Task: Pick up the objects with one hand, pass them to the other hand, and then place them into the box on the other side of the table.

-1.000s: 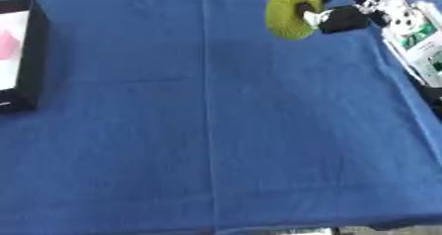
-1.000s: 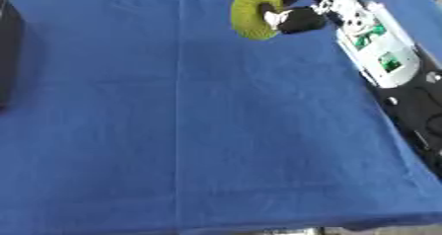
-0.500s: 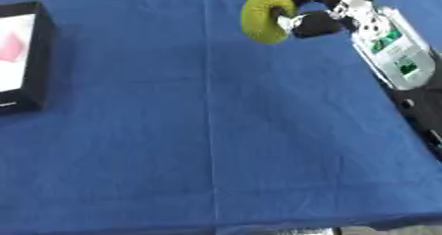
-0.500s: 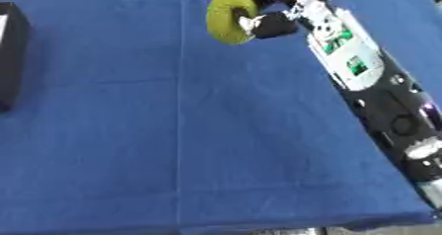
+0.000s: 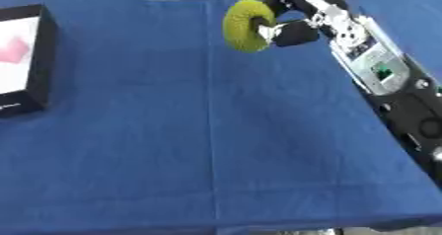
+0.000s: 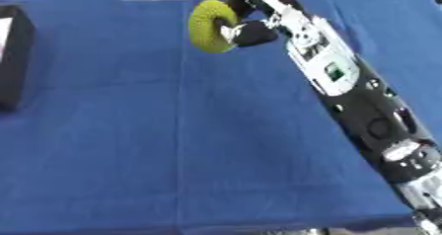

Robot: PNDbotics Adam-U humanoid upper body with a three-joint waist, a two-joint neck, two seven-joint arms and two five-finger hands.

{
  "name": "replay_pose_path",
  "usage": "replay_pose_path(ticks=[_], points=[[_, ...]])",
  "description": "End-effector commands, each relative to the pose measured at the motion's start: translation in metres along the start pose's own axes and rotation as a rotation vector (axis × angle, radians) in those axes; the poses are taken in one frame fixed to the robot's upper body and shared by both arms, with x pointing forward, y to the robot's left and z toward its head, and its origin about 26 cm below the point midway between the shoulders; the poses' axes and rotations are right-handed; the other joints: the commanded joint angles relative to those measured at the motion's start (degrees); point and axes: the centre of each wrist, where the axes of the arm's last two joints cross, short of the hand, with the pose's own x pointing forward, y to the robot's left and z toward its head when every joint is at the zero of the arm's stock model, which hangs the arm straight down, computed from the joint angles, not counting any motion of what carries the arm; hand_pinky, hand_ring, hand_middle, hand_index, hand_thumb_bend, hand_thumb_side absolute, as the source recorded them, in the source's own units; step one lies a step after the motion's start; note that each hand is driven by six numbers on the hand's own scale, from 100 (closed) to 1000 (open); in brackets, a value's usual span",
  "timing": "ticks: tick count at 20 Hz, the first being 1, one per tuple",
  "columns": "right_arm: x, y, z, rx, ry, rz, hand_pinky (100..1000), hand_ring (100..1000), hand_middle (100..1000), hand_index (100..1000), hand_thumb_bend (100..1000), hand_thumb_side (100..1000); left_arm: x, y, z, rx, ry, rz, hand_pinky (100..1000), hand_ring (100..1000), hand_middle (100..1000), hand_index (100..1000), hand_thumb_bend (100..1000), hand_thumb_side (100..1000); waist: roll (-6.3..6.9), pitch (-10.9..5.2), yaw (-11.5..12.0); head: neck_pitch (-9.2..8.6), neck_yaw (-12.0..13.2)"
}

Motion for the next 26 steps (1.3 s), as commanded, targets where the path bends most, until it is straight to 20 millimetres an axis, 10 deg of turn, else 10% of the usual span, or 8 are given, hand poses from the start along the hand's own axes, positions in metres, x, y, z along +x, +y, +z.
replay_pose_path(ticks=[1, 26], points=[[0.01, -0.003, -0.006, -0.011, -0.037, 0.015, 720, 547, 379, 456, 100, 100, 0.018, 0.003, -0.005, -0.017, -0.051, -0.012, 817, 643, 616, 711, 100, 404, 0.11, -1.65, 0.14, 0.32, 0.29], [0.02, 0.035, -0.02, 0.007, -0.086, -0.026, 713, 543, 387, 453, 100, 100, 0.07, -0.07, -0.019, -0.363, -0.168, -0.104, 813, 671, 644, 729, 100, 440, 0.54, -2.09, 0.62, 0.32, 1.28]])
